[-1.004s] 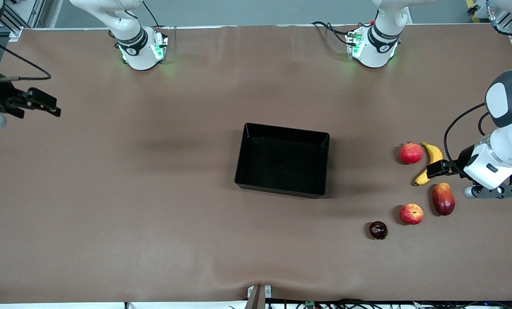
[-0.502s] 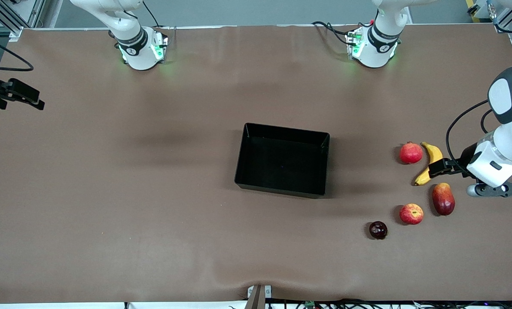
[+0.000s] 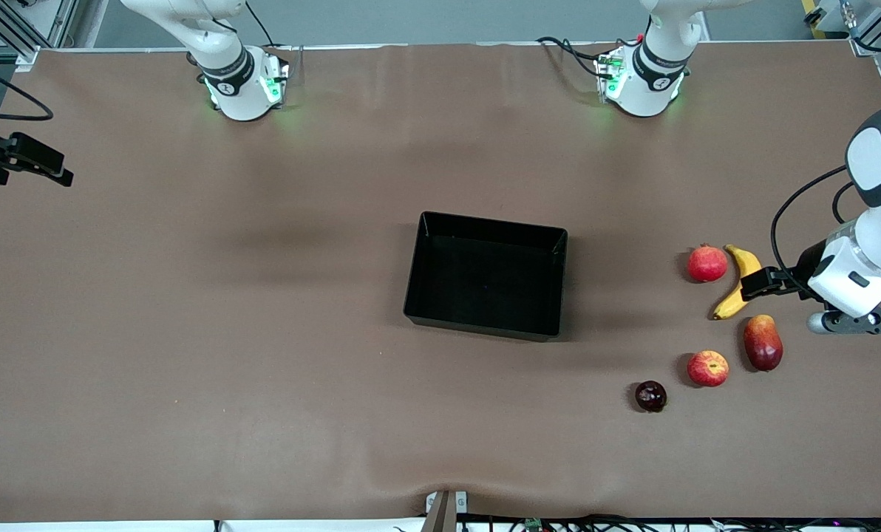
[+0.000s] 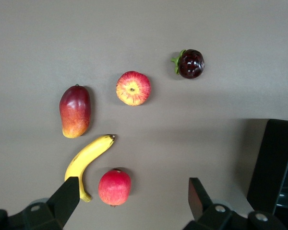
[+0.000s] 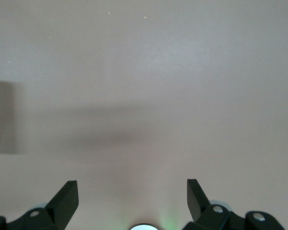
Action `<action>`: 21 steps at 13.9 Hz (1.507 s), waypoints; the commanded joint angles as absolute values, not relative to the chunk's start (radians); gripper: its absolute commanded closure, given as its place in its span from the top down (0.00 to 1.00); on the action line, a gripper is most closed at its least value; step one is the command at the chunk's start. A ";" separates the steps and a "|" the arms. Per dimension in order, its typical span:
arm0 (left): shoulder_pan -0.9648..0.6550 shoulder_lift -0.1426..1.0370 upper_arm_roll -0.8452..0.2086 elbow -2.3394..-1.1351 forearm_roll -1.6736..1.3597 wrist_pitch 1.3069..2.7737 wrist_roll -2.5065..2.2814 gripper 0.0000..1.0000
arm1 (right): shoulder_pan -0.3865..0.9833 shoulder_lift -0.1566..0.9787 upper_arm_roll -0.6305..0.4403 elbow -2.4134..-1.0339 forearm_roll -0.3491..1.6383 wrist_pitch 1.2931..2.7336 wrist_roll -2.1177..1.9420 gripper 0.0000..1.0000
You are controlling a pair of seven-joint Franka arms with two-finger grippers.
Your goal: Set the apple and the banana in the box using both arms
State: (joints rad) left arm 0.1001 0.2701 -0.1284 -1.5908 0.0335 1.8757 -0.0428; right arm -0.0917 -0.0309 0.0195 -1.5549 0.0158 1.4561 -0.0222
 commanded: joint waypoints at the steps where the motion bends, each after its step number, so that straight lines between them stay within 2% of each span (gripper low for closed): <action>1: 0.100 0.247 -0.132 -1.592 0.048 1.856 -0.054 1.00 | -0.101 -0.026 0.032 -1.534 0.017 1.456 -0.009 1.00; 13: 0.103 0.215 -0.137 -1.597 0.048 1.819 -0.058 1.00 | -0.112 -0.021 0.031 -1.525 0.014 1.457 -0.009 1.00; 17: 0.100 0.264 -0.132 -1.589 0.048 1.841 -0.066 1.00 | -0.104 -0.020 0.032 -1.513 0.018 1.457 -0.009 1.00; 21: 0.094 0.379 -0.127 -1.536 0.046 1.911 -0.069 1.00 | -0.106 -0.015 0.032 -1.513 0.018 1.457 -0.009 1.00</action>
State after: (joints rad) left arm 0.1026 0.3104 -0.1285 -1.5919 0.0335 1.8912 -0.0453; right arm -0.0922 -0.0257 0.0208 -1.5326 0.0161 1.4635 -0.0219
